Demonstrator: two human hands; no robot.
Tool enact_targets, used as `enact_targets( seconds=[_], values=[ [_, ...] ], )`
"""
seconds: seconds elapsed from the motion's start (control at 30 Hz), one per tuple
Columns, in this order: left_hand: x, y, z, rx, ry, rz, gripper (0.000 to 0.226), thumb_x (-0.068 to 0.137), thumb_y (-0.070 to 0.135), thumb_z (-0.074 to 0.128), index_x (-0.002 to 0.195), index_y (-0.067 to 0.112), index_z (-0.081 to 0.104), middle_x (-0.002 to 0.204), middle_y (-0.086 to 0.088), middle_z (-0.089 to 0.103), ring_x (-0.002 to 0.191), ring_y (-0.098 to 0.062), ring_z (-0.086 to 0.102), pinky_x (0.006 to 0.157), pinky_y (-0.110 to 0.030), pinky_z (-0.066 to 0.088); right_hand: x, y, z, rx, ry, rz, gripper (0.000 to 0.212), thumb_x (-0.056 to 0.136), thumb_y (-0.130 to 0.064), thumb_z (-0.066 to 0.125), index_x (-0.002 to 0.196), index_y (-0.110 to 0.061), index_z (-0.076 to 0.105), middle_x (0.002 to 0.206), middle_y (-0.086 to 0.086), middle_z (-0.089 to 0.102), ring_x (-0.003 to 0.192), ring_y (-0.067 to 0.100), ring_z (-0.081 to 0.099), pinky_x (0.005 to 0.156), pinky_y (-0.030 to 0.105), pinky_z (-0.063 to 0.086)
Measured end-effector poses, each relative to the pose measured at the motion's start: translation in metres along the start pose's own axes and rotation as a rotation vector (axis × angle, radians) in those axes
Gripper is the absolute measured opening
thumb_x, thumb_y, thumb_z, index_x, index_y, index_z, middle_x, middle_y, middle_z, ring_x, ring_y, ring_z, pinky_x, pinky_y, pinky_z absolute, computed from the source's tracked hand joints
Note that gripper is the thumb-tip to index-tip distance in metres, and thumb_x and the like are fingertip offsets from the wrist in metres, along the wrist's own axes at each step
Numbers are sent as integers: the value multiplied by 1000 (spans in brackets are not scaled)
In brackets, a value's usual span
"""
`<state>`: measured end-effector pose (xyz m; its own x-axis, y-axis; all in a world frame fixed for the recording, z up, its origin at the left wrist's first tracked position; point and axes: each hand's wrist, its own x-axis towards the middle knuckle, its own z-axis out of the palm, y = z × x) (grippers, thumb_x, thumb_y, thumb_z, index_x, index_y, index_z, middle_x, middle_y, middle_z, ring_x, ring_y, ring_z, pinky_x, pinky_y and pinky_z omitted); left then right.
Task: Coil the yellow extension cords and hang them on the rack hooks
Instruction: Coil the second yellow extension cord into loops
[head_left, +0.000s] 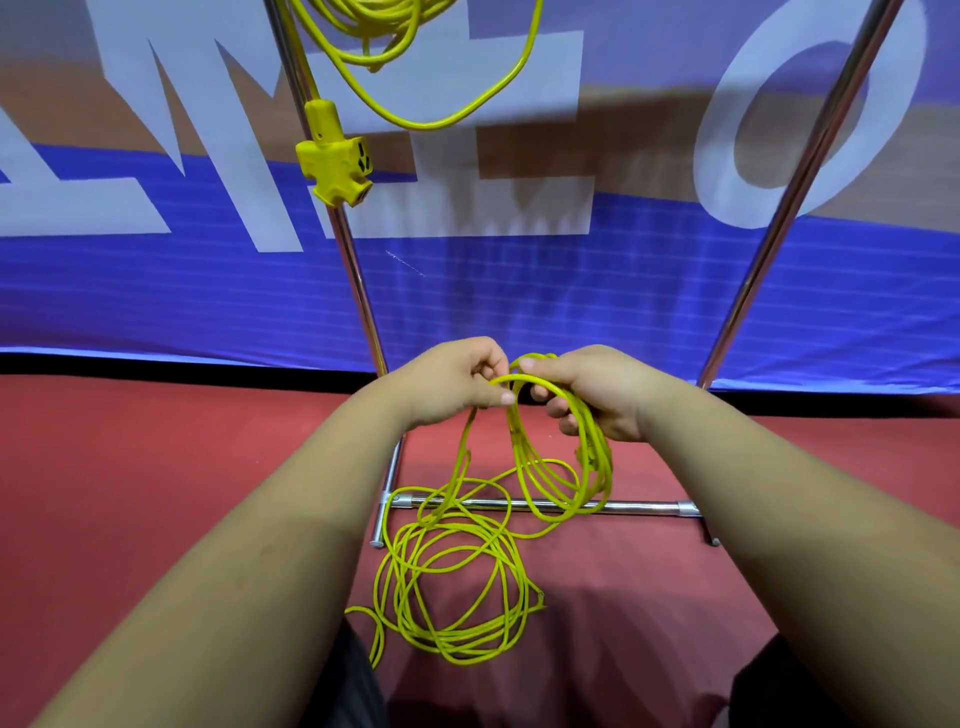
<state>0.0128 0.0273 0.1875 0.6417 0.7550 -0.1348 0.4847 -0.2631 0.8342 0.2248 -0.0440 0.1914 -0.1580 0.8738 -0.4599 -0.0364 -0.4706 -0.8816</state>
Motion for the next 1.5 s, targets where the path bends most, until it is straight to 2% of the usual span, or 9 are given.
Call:
enact_targets(
  seconds=[0.23, 0.4, 0.63, 0.77, 0.87, 1.0, 1.13, 1.27, 1.5],
  values=[
    [4, -8, 4, 355, -26, -155, 10, 93, 20, 72, 95, 23, 63, 87, 12, 79, 67, 1, 62, 62, -26, 42, -1, -2, -4, -41, 33, 11, 33, 94, -44, 77, 104, -17, 61, 74, -2, 51, 50, 8, 30, 42, 20, 24],
    [10, -5, 1, 354, 251, -130, 14, 94, 28, 73, 95, 20, 61, 81, 5, 70, 68, -11, 59, 56, -27, 39, -3, -6, -1, -19, -7, 7, 14, 102, -28, 67, 99, -16, 61, 72, -3, 49, 44, 7, 24, 43, 21, 15],
    [6, -43, -24, 598, 211, -287, 11, 96, 25, 71, 94, 22, 60, 93, -5, 68, 82, -28, 65, 69, -35, 49, -9, -13, -9, -13, -27, -46, 20, 102, -17, 61, 82, -14, 57, 68, 0, 53, 37, 8, 30, 43, 23, 19],
    [9, -32, -33, 602, 241, -185, 12, 97, 26, 69, 86, 29, 70, 81, -1, 67, 76, -23, 64, 72, -37, 55, -12, -11, -14, -28, 9, 19, 19, 101, -24, 59, 83, -15, 61, 71, 1, 57, 42, 12, 38, 43, 23, 30],
    [11, -22, -25, 702, 215, -81, 9, 100, 27, 66, 95, 28, 73, 85, 0, 64, 80, -23, 63, 71, -41, 57, -16, -12, -17, -56, 12, 35, 27, 105, -31, 57, 81, -18, 59, 62, -4, 53, 39, 10, 32, 44, 22, 25],
    [11, -18, -18, 686, 250, -51, 11, 102, 31, 61, 99, 33, 71, 85, 7, 56, 76, -14, 56, 67, -37, 53, -12, -12, -20, -23, -29, 8, 25, 100, -41, 70, 85, -22, 62, 67, -5, 42, 41, 8, 25, 41, 23, 20],
    [12, -20, -12, 600, 238, -14, 12, 102, 32, 60, 112, 28, 67, 91, 8, 61, 90, -20, 61, 70, -34, 44, -15, -14, -17, -36, -15, -22, 16, 101, -26, 68, 86, -21, 66, 66, -5, 41, 41, 8, 28, 42, 22, 22],
    [11, -15, 1, 412, 122, -55, 47, 88, 53, 75, 129, 37, 58, 93, 8, 66, 86, -10, 62, 70, -28, 45, -18, -16, -13, -27, -31, -53, 16, 100, -22, 70, 85, -20, 64, 63, -4, 43, 40, 8, 27, 41, 21, 19],
    [15, -14, 9, 518, 157, -91, 22, 85, 53, 51, 97, 43, 66, 85, 9, 71, 83, -18, 69, 78, -47, 60, -19, -14, -8, -73, -101, -46, 20, 101, -23, 68, 114, -8, 71, 65, -2, 52, 42, 7, 40, 35, 20, 28]
  ],
)
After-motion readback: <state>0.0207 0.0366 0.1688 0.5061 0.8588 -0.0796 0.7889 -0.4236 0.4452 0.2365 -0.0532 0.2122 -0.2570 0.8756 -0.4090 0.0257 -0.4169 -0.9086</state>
